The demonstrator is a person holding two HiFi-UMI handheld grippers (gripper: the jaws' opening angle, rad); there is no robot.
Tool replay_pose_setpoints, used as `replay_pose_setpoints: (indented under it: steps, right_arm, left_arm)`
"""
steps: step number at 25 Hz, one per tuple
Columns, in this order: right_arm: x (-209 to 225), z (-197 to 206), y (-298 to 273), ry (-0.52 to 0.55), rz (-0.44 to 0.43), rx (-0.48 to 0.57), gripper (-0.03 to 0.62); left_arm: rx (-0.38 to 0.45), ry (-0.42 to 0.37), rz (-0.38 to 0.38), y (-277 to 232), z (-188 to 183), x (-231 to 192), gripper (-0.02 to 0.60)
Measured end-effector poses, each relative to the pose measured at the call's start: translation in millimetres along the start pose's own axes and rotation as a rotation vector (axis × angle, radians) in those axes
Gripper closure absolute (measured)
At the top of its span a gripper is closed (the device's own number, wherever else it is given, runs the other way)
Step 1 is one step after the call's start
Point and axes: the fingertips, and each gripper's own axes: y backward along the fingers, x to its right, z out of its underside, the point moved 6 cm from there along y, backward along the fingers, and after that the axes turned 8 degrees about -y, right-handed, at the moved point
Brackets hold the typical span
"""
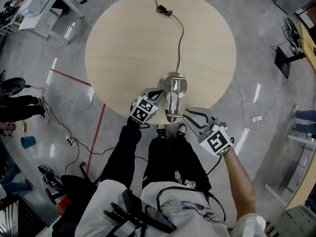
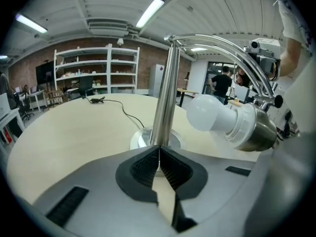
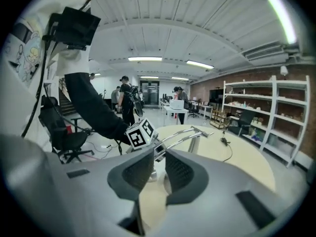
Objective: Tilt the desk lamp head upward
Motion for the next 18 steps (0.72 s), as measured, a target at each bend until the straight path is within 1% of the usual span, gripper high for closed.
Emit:
replay_pose_setpoints:
  steps: [3,7,9,10,12,16,18]
  right_arm:
    - [2,4,-7,0.039,-0.041,-0.026,0.521]
    - [11,1,-14,0.005,-0.072,-0.013,0.475]
    - [17,-1,-17,-0.008,-0.072,-0.005,0.455]
    - [19,-2,-19,0.003,-0.067,-0.005,0.444]
    - [20,-6,-20,0.085,-0.048,-0.016,0.436]
    - [14,-10,-21,0.353,-0.043,-0.073,0.416]
    - [14,-11,-23,0.442,-0.055,-0.080,0.416]
  left_arm:
    - [-0.013,-0.017,0.038,-12,3,-3,0.578]
    - [-0.024,-0.016,0.060,-26,4,-9,0.578]
    - [-0.036,-0.009,0.068,-30,6,-13,0.578]
    - [-0.033,-0.008,0.071,-33,6,-14,0.578]
    - [-0.023,-0.008,0.079,-37,7,-16,0.578]
    - [-0.034,-0.009,0.106,-42,11,-16,0.580]
    - [-0.042,-0.013,0.106,-45,14,-16,0.578]
